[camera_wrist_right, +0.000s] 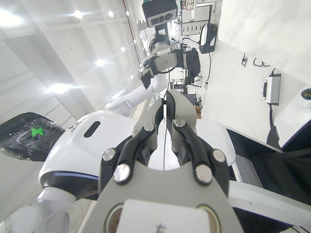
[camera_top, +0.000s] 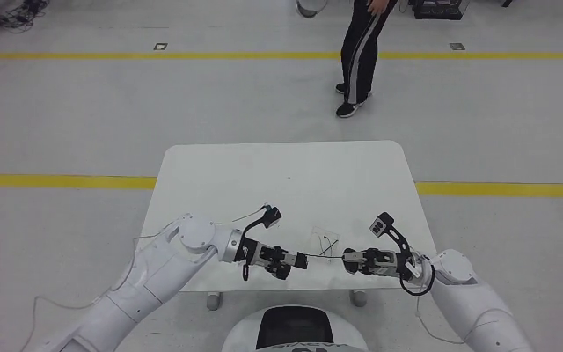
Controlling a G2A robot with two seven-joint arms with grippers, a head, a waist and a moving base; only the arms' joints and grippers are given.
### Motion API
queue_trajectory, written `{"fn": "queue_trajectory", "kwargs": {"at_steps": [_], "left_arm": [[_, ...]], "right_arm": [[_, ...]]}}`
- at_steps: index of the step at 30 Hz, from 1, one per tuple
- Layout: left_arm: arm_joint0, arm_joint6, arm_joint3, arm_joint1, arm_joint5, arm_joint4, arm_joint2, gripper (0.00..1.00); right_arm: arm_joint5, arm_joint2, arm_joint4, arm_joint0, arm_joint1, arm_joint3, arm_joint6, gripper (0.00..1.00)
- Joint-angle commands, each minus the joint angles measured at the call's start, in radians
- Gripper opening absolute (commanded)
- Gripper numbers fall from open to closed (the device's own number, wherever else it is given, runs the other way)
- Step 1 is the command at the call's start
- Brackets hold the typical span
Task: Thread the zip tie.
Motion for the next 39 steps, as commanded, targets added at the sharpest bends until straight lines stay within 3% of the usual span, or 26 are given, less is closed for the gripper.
{"fn": "queue_trajectory", "kwargs": {"at_steps": [1, 9, 10, 16, 25, 32, 35, 39], "left_arm": [[-0.028, -0.019, 0.014, -0.010, -0.012, -0.025, 0.022, 1.00], [-0.150, -0.071, 0.117, -0.072, -0.051, -0.135, 0.131, 1.00], [-0.169, -0.070, 0.132, -0.079, -0.051, -0.112, 0.146, 1.00], [-0.169, -0.070, 0.132, -0.079, -0.051, -0.112, 0.146, 1.00], [-0.160, 0.094, 0.112, -0.083, 0.033, -0.089, 0.147, 1.00], [-0.166, 0.088, 0.107, -0.082, 0.029, -0.062, 0.152, 1.00], [-0.147, 0.131, 0.101, -0.083, 0.015, -0.082, 0.148, 1.00], [-0.142, 0.141, 0.097, -0.080, 0.012, -0.093, 0.137, 1.00]], "right_arm": [[-0.001, 0.005, 0.021, -0.005, 0.001, -0.003, 0.018, 0.00], [-0.010, 0.014, 0.064, -0.008, 0.001, 0.002, 0.038, 0.00], [-0.010, 0.014, 0.064, -0.008, 0.001, 0.002, 0.038, 0.00], [-0.007, 0.011, 0.057, -0.009, 0.000, -0.004, 0.029, 0.00], [-0.017, -0.031, 0.067, 0.006, -0.013, -0.012, 0.008, 0.00], [-0.020, -0.034, 0.064, 0.009, -0.015, -0.012, -0.025, 0.00], [-0.020, -0.037, 0.064, 0.008, -0.017, -0.035, -0.028, 0.00], [-0.023, -0.033, 0.063, 0.009, -0.016, -0.047, -0.017, 0.00]]}}
